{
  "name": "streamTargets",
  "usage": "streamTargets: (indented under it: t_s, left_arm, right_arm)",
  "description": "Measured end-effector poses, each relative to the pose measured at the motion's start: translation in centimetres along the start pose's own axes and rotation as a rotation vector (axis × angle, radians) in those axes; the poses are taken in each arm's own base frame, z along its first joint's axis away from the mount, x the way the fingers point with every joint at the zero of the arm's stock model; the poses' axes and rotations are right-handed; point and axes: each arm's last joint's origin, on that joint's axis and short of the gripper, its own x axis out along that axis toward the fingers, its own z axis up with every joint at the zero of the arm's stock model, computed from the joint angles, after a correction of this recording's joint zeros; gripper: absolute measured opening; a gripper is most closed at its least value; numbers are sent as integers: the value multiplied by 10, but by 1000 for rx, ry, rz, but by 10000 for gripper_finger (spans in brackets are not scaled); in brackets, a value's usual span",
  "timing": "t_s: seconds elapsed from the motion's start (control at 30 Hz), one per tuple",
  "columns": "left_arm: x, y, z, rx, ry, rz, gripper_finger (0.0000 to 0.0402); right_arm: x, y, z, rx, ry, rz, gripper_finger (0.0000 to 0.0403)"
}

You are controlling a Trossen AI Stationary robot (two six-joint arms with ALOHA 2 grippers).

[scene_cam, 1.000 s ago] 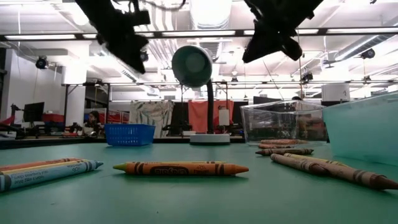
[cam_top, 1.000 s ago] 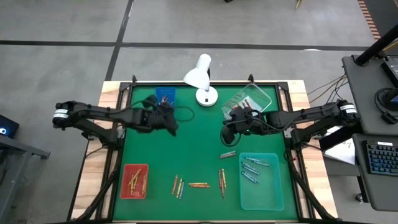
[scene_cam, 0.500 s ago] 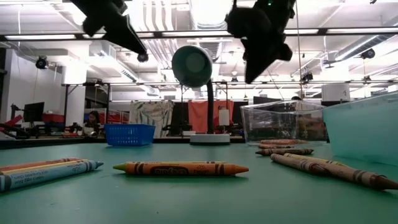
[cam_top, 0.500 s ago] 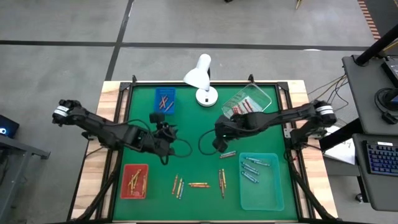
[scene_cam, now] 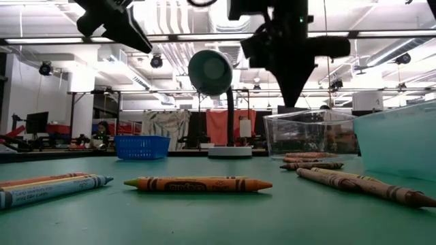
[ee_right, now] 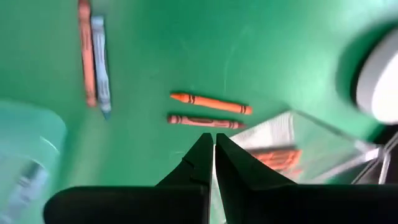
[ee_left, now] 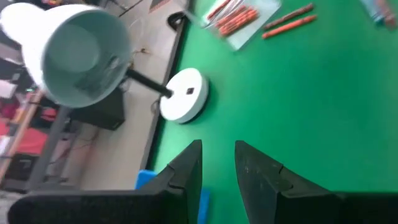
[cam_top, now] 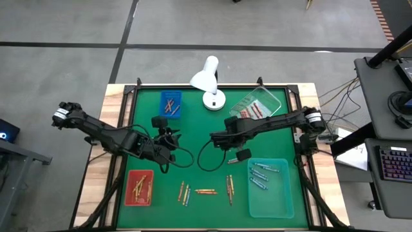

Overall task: Sort crayons
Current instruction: Put the orange crayon into the transparent bin

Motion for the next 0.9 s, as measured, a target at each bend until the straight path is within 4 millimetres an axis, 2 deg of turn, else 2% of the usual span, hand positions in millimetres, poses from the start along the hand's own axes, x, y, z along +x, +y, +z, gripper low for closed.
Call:
streamTargets:
  t_s: [0.13, 0.33, 0.67, 0.9]
  left_arm:
    - [-6, 8, -6, -12, 18, 17, 78]
    - [-20, 23, -11, -94, -23, 12, 78]
    - [-38, 44, -32, -199, -100, -1, 78]
    - [-45, 53, -37, -246, -132, -4, 78]
  right_arm:
    - [11, 0, 6, -171, 22, 5, 9]
    - [31, 2, 15, -321, 71, 29, 9]
    - [78, 2, 27, -450, 215, 49, 9]
    - [87, -5, 23, -487, 270, 63, 9]
